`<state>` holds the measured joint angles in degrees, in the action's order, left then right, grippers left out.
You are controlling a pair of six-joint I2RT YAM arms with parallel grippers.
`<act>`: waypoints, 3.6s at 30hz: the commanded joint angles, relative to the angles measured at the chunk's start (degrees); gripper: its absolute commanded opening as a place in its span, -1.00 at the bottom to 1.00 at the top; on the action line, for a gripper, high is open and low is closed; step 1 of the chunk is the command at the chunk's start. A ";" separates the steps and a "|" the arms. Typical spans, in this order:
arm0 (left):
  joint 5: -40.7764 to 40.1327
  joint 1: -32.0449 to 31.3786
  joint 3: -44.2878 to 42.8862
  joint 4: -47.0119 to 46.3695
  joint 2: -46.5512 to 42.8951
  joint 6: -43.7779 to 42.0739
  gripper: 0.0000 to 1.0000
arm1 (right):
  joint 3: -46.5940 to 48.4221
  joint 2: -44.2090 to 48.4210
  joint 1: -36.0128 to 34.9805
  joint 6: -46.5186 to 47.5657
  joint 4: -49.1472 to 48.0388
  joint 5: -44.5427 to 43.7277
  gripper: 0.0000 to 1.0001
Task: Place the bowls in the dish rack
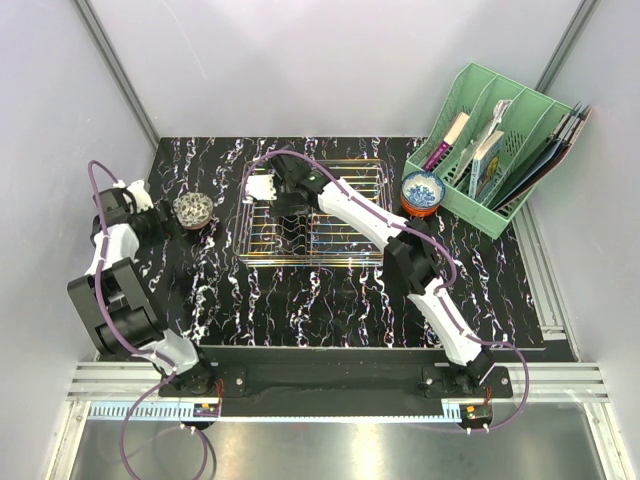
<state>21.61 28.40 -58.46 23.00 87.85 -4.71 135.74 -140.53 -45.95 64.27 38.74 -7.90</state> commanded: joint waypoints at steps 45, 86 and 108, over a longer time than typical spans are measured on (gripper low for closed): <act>-20.37 -11.27 -17.74 -9.74 19.63 2.95 0.81 | -26.14 41.90 7.63 -23.49 3.71 12.73 1.00; -11.15 -11.70 -25.31 3.54 25.27 2.07 -1.00 | -33.52 48.07 10.27 -35.94 2.48 21.42 0.99; 22.33 -24.52 -28.20 11.54 2.85 -0.21 -1.00 | -38.10 37.35 18.97 -89.66 -27.40 68.01 0.99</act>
<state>35.03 7.46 -83.20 34.52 92.40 -5.10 97.27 -101.21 -26.98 -14.33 21.04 51.42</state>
